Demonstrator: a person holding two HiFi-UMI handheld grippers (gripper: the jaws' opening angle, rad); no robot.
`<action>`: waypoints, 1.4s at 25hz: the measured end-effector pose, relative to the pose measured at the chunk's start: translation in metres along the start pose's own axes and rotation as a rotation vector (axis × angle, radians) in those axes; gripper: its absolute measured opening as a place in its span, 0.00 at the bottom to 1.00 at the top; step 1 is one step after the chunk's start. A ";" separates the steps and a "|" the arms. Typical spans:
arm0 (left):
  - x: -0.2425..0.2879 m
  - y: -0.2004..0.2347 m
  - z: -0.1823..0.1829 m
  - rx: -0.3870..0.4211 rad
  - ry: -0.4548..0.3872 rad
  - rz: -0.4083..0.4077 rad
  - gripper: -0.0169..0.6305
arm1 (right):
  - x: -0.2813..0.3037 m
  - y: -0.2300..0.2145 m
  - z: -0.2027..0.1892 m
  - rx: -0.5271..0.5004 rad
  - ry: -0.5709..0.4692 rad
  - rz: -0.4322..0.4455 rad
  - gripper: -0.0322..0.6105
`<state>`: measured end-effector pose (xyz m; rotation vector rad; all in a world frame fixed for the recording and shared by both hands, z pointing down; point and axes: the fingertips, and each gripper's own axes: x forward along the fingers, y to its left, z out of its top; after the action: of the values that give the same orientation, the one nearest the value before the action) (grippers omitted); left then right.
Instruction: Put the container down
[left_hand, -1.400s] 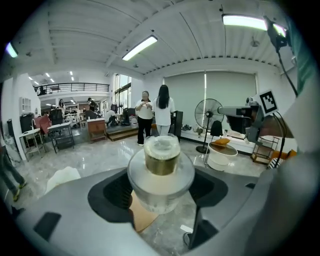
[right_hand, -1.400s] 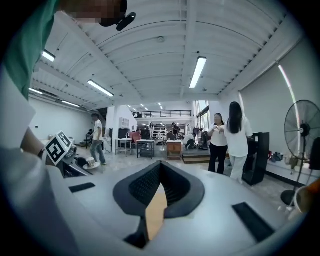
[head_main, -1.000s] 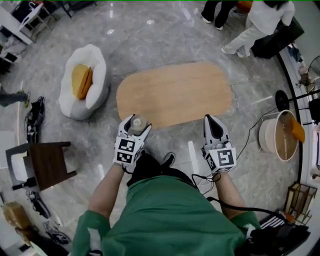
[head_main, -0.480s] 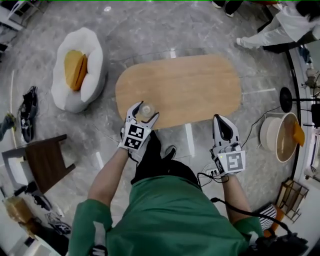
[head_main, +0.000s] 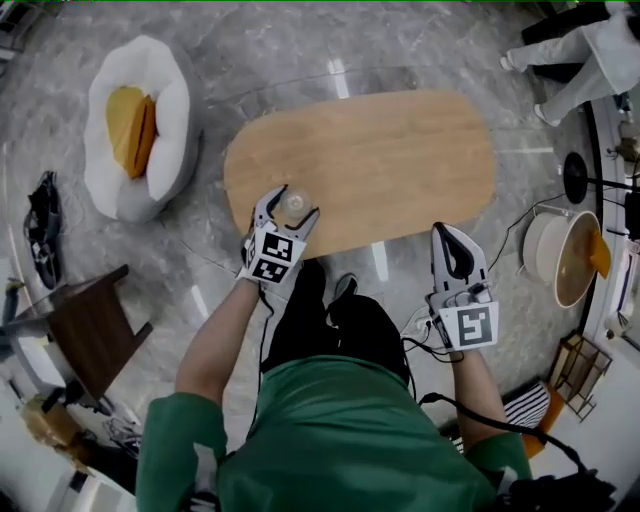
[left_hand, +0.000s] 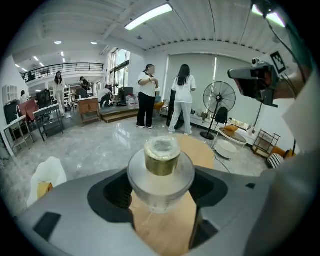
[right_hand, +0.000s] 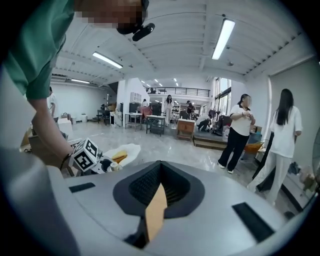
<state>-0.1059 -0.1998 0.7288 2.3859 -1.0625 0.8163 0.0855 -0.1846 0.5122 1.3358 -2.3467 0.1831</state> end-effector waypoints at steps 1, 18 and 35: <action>0.009 0.005 -0.004 0.001 0.006 -0.004 0.55 | 0.007 -0.001 -0.003 -0.005 0.008 0.000 0.07; 0.180 0.084 -0.113 -0.087 0.126 0.114 0.55 | 0.088 -0.001 -0.162 0.105 0.216 0.187 0.07; 0.229 0.097 -0.157 -0.073 0.156 0.169 0.55 | 0.100 -0.004 -0.214 0.137 0.286 0.235 0.07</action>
<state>-0.1113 -0.2942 1.0076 2.1554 -1.2196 0.9861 0.1093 -0.1966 0.7470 1.0103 -2.2697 0.5754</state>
